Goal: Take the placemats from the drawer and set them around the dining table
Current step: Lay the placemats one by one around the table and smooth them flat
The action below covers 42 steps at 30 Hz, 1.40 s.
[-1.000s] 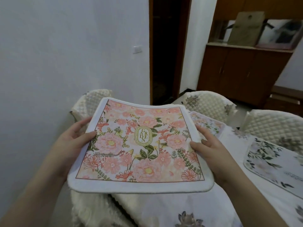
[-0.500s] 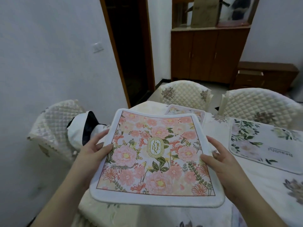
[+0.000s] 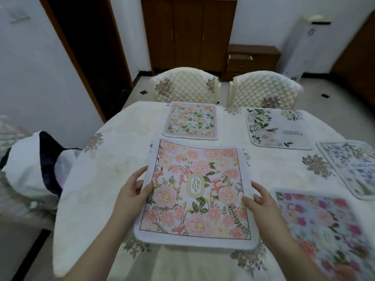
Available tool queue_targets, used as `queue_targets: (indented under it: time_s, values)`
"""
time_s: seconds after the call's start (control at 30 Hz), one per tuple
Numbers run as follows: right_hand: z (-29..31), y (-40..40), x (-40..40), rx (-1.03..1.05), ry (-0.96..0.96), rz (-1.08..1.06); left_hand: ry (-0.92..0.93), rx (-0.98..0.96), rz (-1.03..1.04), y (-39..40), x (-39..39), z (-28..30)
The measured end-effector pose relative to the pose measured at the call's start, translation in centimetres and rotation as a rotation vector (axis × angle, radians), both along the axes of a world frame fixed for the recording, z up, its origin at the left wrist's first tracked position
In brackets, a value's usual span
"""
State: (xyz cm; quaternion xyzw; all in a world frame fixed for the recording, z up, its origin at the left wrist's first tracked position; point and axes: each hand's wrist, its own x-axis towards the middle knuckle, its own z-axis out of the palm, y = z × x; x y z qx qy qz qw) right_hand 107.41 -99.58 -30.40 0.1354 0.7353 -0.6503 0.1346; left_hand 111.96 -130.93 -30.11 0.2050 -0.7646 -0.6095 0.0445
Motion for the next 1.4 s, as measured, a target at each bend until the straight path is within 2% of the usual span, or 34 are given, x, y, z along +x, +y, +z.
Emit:
queue_targets:
  time_s: [0.13,0.3,0.53,0.67,0.9,1.27,1.4]
  values:
    - [-2.6,-1.3,1.9,0.045,-0.003,-0.040,-0.098,0.112,0.008,-2.0,0.9,-4.2]
    - [-7.7,-3.0,3.4,0.062,-0.109,-0.100,-0.241,0.206,0.008,-4.2,1.8,-9.8]
    - [-12.2,-3.5,5.1,0.128,-0.170,-0.090,-0.333,0.278,0.042,-5.1,3.3,-13.4]
    - [-13.4,-2.5,6.1,0.200,-0.156,-0.066,-0.367,0.170,0.008,-5.6,4.3,-14.2]
    - [-16.2,-0.4,6.1,0.484,-0.141,0.116,-0.361,-0.133,-0.097,-6.0,4.2,-13.9]
    - [-15.9,0.1,6.5,0.506,-0.081,0.152,-0.358,-0.242,-0.118,-5.8,4.9,-15.0]
    - [-15.8,0.2,6.9,0.534,-0.059,0.176,-0.354,-0.398,-0.189,-5.4,4.9,-14.8]
